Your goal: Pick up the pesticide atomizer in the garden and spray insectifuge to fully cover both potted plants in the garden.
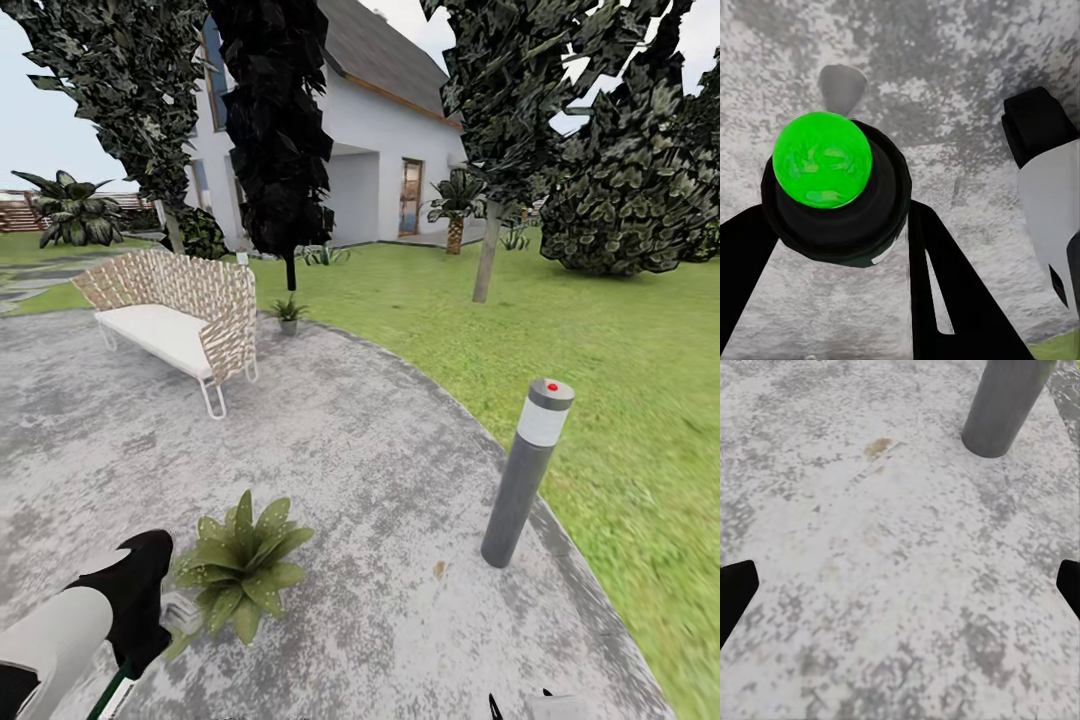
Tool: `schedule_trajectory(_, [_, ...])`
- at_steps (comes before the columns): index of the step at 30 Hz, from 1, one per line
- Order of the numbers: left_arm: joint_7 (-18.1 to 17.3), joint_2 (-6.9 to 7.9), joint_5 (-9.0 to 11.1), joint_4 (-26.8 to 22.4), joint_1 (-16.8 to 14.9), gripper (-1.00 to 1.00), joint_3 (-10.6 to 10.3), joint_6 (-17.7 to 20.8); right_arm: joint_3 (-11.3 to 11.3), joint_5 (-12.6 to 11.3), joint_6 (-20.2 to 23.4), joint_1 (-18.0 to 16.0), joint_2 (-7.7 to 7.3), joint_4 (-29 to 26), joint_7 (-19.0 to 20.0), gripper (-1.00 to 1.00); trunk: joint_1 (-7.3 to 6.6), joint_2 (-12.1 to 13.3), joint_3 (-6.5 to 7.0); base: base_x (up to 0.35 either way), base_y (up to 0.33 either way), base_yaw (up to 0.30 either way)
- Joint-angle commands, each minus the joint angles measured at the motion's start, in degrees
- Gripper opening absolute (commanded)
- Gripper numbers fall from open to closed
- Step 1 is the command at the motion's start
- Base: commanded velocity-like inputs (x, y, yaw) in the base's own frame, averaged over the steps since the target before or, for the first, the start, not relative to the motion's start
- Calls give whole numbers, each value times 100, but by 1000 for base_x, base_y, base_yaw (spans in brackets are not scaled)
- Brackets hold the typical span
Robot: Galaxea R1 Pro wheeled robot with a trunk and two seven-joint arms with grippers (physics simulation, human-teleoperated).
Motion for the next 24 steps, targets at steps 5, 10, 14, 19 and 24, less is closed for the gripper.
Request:
schedule_trajectory(5, [-58, -8, -48, -19, -1, -100, 22, 46, -47, 60, -18, -4, -1, 5, -7, 100, -1, -2, -6, 0, 0, 275])
schedule_trajectory(10, [-70, -89, -40, -32, -1, -100, 25, 56, -47, 60, -18, -4, -1, 5, -7, 100, -1, -2, -6, 0, 0, 278])
schedule_trajectory(14, [-71, -125, -35, -39, -1, -100, 22, 59, -47, 61, -18, -4, 1, 5, -7, 100, -1, -2, -6, 0, 0, 278])
schedule_trajectory(19, [-91, -125, 81, -297, -1, -100, 29, 69, -47, 60, -18, -4, 0, 8, -7, 100, -1, -2, -6, 0, 0, 265])
schedule_trajectory(24, [-97, -132, 208, -356, -1, -100, 24, 75, -47, 60, -18, -3, 0, 6, -7, 100, -1, -2, -6, 99, -40, 63])
